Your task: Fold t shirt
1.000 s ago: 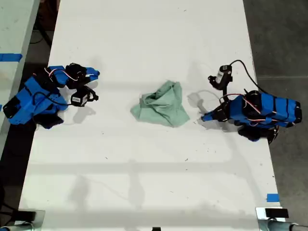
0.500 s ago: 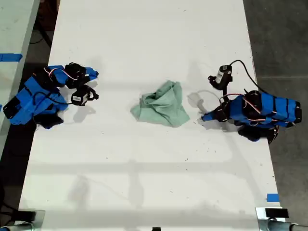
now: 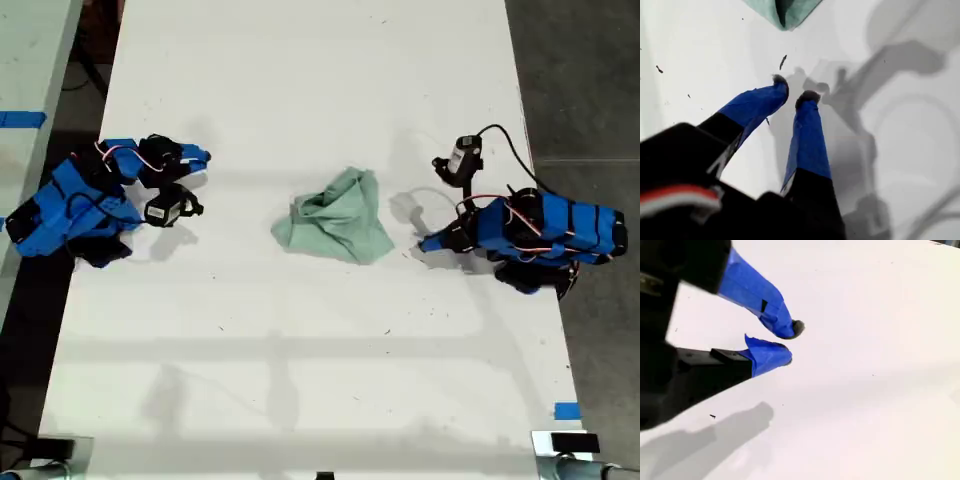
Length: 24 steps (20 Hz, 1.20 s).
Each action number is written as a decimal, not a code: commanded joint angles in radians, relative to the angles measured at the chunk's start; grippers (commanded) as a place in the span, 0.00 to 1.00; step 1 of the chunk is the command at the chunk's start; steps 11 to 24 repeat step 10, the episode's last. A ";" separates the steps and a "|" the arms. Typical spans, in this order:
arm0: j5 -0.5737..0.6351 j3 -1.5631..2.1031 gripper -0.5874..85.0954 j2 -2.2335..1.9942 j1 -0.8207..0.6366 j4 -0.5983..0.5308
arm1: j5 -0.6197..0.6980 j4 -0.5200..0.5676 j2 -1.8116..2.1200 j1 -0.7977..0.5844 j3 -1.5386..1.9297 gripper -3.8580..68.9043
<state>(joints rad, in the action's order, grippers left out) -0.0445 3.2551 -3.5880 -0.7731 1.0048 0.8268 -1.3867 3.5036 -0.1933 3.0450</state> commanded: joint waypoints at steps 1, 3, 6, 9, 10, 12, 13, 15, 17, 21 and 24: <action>0.009 0.040 0.07 0.000 0.103 0.002 | 0.015 0.026 0.005 -0.006 0.051 0.14; 0.006 0.040 0.08 0.000 0.156 0.002 | 0.015 0.026 0.005 -0.006 0.051 0.14; 0.038 0.040 0.08 -0.002 0.052 0.002 | 0.015 0.026 0.005 -0.006 0.051 0.14; 0.038 0.040 0.12 -0.002 -0.120 0.002 | 0.015 0.026 0.005 -0.006 0.051 0.14; 0.038 0.040 0.13 -0.002 -0.166 0.002 | 0.015 0.026 0.005 -0.006 0.051 0.14; 0.038 0.040 0.13 -0.002 -0.166 0.002 | 0.015 0.026 0.005 -0.006 0.051 0.14; 0.038 0.040 0.13 -0.002 -0.166 0.002 | 0.015 0.026 0.005 -0.006 0.051 0.14; 0.038 0.040 0.13 -0.002 -0.166 0.002 | 0.015 0.026 0.005 -0.006 0.051 0.14; 0.038 0.040 0.13 -0.002 -0.166 0.002 | 0.015 0.026 0.005 -0.006 0.051 0.14; 0.038 0.040 0.13 -0.002 -0.166 0.002 | 0.015 0.026 0.005 -0.006 0.051 0.14; 0.038 0.040 0.13 -0.002 -0.166 0.002 | 0.015 0.026 0.005 -0.006 0.051 0.14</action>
